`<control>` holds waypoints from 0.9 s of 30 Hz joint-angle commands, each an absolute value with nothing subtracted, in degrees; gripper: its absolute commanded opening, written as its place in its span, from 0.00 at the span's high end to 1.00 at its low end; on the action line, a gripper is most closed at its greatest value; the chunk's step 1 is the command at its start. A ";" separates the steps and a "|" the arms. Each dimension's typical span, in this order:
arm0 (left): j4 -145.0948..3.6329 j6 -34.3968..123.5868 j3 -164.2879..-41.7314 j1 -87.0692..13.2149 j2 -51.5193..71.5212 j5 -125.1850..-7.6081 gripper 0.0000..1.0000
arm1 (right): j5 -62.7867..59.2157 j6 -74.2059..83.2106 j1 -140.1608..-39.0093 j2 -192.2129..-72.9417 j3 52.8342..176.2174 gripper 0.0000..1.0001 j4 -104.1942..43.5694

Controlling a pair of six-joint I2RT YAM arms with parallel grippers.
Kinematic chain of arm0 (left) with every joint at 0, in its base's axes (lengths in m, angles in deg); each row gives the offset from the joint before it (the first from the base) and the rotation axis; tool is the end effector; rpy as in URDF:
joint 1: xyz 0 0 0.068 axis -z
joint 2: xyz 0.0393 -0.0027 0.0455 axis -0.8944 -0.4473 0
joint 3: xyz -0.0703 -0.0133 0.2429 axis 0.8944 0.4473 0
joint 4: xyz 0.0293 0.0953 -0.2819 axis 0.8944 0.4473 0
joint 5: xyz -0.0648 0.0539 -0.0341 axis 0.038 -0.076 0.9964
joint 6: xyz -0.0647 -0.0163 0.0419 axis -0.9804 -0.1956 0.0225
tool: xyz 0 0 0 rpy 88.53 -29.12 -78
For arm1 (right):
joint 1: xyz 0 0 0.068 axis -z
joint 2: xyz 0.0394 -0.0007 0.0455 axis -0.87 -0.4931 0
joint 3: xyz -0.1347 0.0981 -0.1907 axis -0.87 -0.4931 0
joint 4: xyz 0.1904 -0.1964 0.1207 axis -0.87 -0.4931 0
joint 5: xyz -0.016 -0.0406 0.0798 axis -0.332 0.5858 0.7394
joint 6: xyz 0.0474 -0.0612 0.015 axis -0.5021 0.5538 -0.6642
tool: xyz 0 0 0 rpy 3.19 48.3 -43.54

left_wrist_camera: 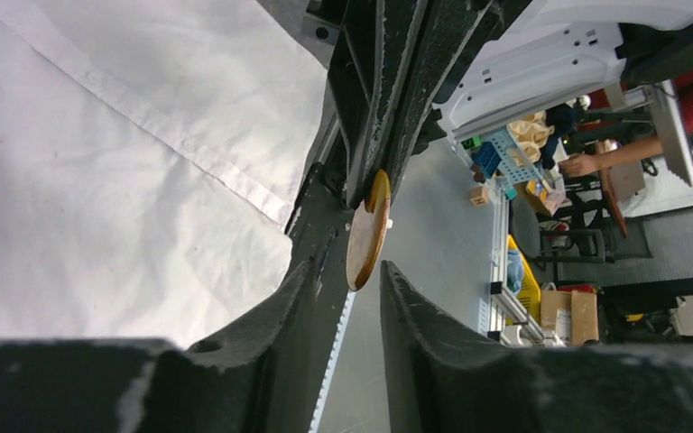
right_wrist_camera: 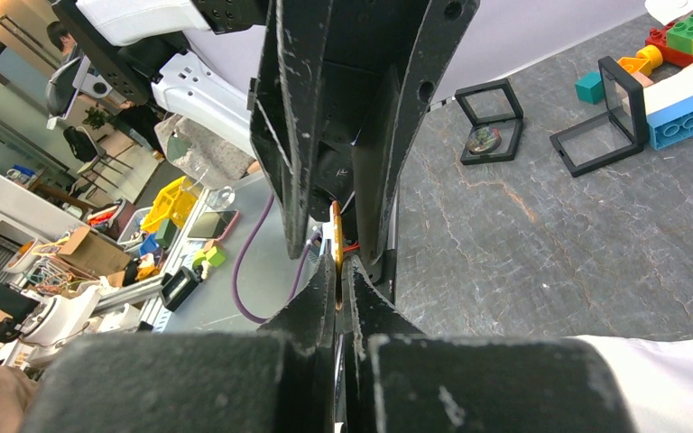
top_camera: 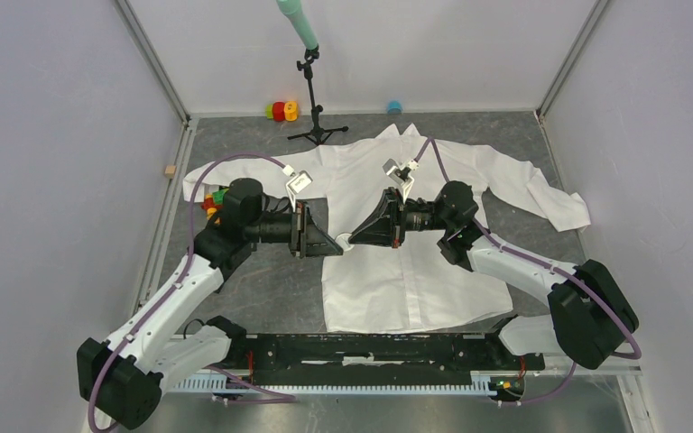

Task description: Pin the brooch onto the clothing

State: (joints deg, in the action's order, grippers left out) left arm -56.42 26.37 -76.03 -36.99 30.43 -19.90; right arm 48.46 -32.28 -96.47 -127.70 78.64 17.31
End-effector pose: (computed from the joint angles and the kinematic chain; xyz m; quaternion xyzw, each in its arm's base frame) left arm 0.2223 -0.1721 0.2814 0.2355 0.7433 -0.5703 0.2583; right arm 0.2371 0.2431 0.2495 -0.3345 0.5826 0.6685 0.3192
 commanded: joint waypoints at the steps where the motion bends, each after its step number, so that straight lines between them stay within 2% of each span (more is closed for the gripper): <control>1: -53.77 30.86 -78.83 -35.68 30.07 -22.66 0.67 | 48.31 -31.57 -96.84 -126.49 80.46 1.00 18.50; 12: -57.75 28.65 -78.17 -34.74 29.17 -22.41 0.68 | 48.41 -28.13 -96.83 -126.35 80.99 1.00 12.87; 15: -58.45 28.40 -77.86 -34.02 28.66 -22.54 0.76 | 48.41 -27.67 -96.84 -126.33 80.99 1.00 12.49; 18: -58.51 28.60 -77.53 -33.12 28.71 -22.98 0.95 | 48.51 -27.53 -96.85 -126.77 81.29 1.00 12.20; 20: -59.64 28.31 -76.55 -32.84 29.26 -23.74 0.98 | 48.50 -26.93 -96.84 -127.01 81.84 1.00 11.23; 22: -61.35 27.92 -75.98 -32.80 29.09 -23.86 0.98 | 47.89 -25.71 -96.81 -126.56 82.60 0.90 9.52; 26: -60.45 30.59 -79.49 -32.84 25.93 -22.45 0.98 | 43.77 -19.09 -96.62 -122.73 84.24 0.51 1.13; 27: -59.62 31.96 -81.11 -32.84 24.82 -22.20 0.98 | 42.32 -16.71 -96.43 -121.25 84.62 0.45 -1.90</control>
